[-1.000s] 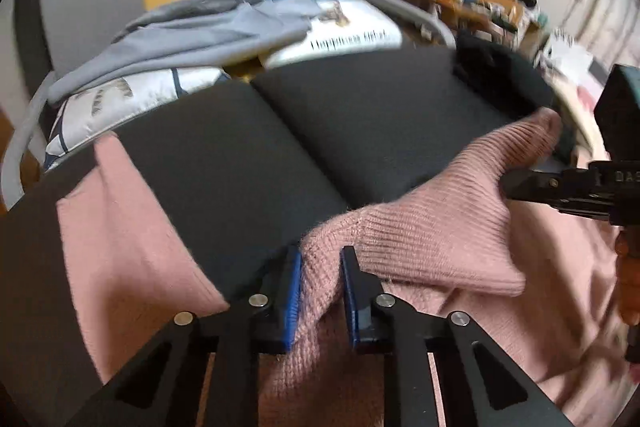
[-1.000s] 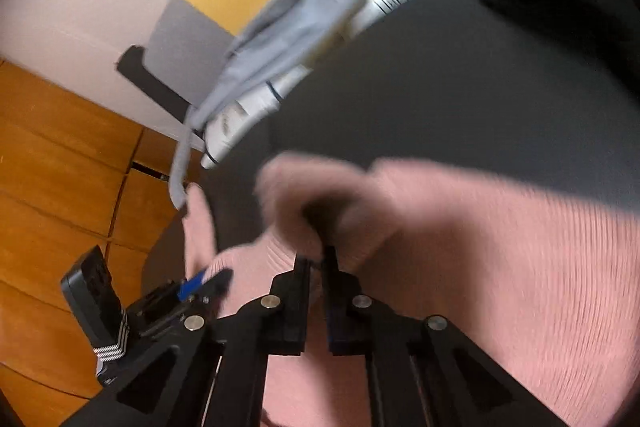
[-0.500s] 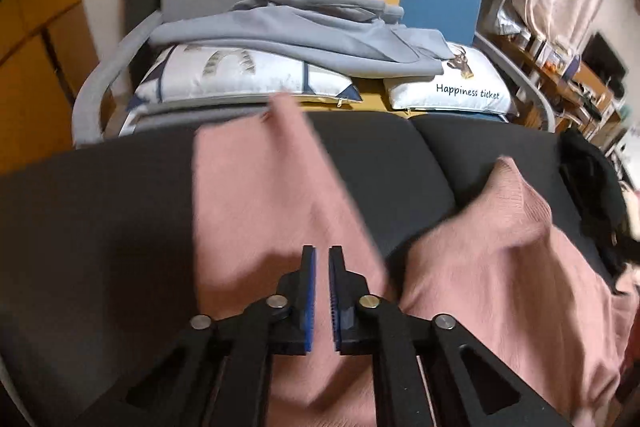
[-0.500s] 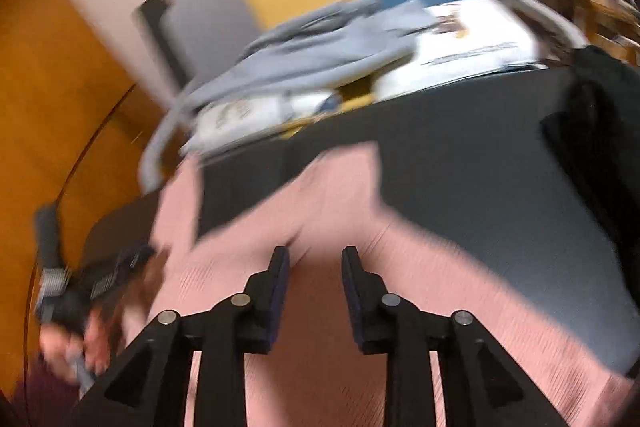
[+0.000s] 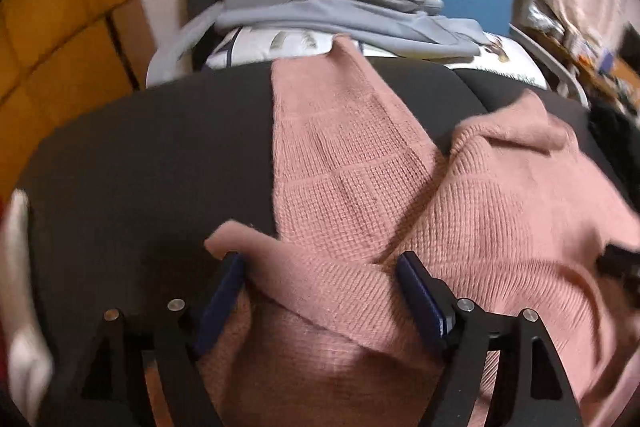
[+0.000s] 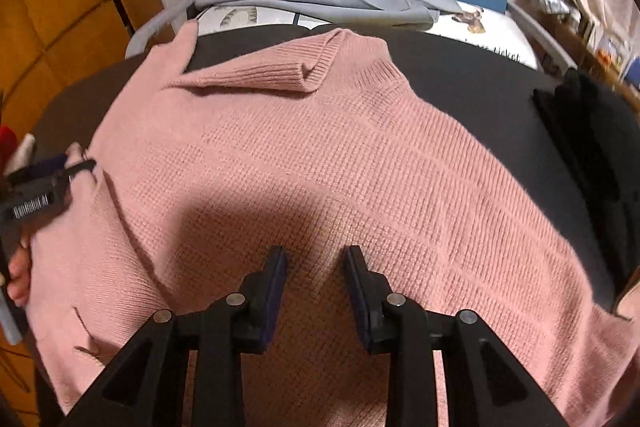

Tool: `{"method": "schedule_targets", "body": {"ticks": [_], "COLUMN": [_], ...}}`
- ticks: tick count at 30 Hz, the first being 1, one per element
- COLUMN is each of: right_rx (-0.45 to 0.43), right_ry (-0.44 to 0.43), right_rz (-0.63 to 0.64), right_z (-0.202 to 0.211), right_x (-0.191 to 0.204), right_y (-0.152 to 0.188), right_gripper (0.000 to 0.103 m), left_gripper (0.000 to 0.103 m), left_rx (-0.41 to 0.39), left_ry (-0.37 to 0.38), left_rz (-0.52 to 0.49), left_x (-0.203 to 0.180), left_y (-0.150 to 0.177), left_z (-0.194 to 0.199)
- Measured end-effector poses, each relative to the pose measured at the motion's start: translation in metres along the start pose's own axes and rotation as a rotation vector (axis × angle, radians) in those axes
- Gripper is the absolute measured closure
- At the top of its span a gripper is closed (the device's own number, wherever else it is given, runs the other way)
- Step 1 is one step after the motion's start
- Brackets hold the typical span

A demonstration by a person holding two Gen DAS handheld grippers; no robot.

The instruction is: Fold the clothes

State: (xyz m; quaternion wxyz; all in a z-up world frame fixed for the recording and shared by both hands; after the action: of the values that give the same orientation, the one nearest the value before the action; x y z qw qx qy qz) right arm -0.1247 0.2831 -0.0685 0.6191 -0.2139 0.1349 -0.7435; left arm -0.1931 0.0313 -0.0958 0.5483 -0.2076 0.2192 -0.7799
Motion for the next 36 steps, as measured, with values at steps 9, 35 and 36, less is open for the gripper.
{"method": "schedule_targets", "body": {"ticks": [9,35,36], "right_rx": [-0.034,0.004,0.019], "right_ry": [-0.095,-0.115,-0.132], "right_rz": [-0.089,-0.050,-0.034], "right_z": [-0.008,0.024,0.029], "right_x": [-0.009,-0.008,-0.007], "right_y": [-0.003,0.022,0.034], "right_gripper": [0.073,0.071,0.071], "left_gripper": [0.094,0.092,0.090], "left_rx": [-0.104,-0.008,-0.026], "left_ry": [0.141,0.410,0.397], "left_rz": [0.047,-0.038,-0.043], "left_x": [-0.009,0.024,0.032], "left_y": [-0.001,0.204,0.197], "left_z": [0.049,0.188,0.193]}}
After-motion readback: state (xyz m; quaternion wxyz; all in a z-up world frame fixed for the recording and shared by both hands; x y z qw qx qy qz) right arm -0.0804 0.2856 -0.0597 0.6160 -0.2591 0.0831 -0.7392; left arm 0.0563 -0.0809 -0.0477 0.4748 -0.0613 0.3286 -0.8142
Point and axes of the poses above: each gripper's, at about its wrist camera, not at the fingertips, and z roughly against the way its jaws point, x to its left, y to its underside, the point moved 8 cm from there along -z, roughly the way its jaws point, and after that the axes turned 12 degrees about -z, right-handed, at the moved point
